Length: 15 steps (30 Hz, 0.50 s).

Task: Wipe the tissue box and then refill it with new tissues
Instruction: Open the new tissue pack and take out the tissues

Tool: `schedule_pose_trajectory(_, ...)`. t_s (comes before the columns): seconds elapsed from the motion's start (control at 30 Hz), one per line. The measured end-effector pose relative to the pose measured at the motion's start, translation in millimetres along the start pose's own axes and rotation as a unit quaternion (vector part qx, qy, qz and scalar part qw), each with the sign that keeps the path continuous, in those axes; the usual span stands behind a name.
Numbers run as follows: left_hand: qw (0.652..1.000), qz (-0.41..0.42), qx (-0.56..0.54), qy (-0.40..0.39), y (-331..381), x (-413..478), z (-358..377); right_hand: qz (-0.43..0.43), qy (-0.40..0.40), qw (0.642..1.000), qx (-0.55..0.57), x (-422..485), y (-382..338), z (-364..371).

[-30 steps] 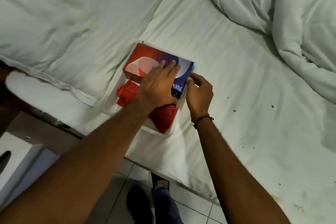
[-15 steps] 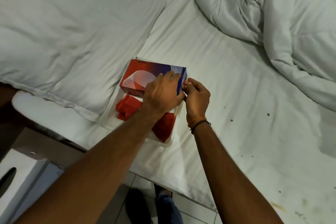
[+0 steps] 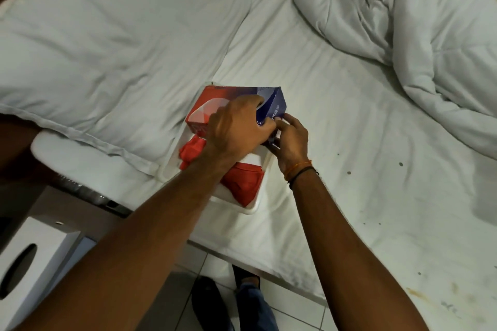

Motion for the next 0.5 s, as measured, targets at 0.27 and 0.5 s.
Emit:
schedule_pose_trajectory(0.27, 0.989, -0.073, -0.122, 0.033, -31.1, 12.0, -35.7, -0.065, -0.045, 0.996, 0.035, -20.5, -24.4, 19.7)
schedule_pose_trajectory(0.5, 0.994, 0.004, -0.111, 0.006, -37.2, 0.1, -46.0, -0.144, -0.058, 0.987, -0.046, -32.3, -44.3, 38.3)
Point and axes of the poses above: each hand's wrist, its own x-axis towards the middle knuckle, its own z-axis out of the palm, y = z × x, the point moved 7 cm from there along x, towards the middle knuckle, and after that the axes turned 2 degrees about y, right-handed, at the moved point
